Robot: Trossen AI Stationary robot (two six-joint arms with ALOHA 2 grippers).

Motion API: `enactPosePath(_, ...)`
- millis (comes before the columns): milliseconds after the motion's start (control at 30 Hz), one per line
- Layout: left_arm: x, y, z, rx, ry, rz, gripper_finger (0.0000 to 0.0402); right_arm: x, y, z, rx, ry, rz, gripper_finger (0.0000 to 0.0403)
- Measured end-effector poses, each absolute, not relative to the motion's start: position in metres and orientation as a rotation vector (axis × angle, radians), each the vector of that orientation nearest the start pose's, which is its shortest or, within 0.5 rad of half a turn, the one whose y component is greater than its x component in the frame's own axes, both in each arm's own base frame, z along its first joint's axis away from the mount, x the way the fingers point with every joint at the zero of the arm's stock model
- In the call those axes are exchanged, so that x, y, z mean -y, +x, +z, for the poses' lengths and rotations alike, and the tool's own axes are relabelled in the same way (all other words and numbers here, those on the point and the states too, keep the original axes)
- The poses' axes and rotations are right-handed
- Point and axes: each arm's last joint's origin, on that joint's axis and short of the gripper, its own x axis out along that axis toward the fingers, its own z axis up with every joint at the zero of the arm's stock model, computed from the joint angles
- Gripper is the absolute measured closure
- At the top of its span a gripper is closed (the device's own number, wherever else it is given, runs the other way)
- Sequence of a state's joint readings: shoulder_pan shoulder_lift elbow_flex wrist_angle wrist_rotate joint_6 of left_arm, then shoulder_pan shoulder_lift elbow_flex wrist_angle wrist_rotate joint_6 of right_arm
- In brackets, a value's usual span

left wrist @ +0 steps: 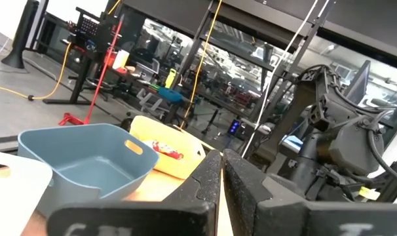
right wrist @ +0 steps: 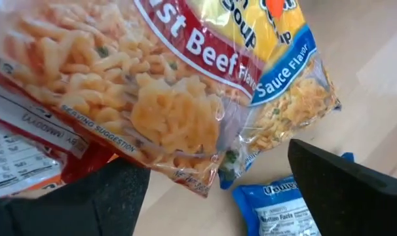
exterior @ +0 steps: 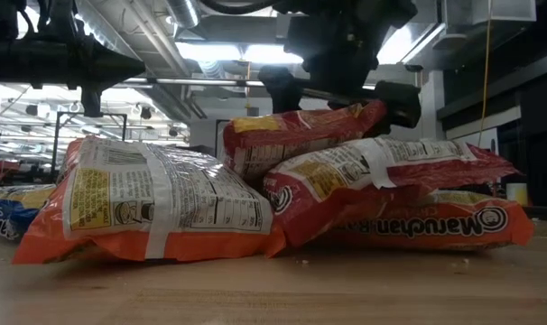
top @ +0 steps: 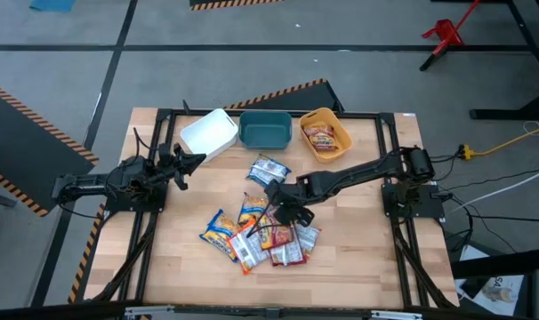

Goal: Sort Maruchan noodles
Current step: Put the top red noodle pack into the yellow bin

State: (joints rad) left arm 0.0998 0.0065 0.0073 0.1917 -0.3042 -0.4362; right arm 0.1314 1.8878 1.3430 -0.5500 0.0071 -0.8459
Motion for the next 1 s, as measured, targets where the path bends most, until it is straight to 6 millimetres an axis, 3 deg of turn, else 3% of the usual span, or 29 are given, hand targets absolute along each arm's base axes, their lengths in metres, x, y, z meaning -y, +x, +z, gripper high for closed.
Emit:
enactPosePath(167, -0.018, 0.093, 0.184, 0.277, -0.448, 0.355, 0.039, -0.051, 0.386, 0.183, -0.997, -0.819, 0.594, 0.0096)
enactPosePath(333, -0.018, 0.093, 0.183, 0.266, -0.447, 0.358, 0.039, -0.052, 0.389, 0.177, -1.007, -0.815, 0.595, 0.0154)
enactPosePath(800, -0.018, 0.094, 0.181, 0.251, -0.446, 0.36, 0.039, -0.05, 0.385, 0.176, -1.071, -0.783, 0.547, 0.0382)
enactPosePath(1000, -0.018, 0.094, 0.181, 0.252, -0.447, 0.36, 0.039, -0.049, 0.383, 0.181, -1.09, -0.738, 0.465, 0.0399)
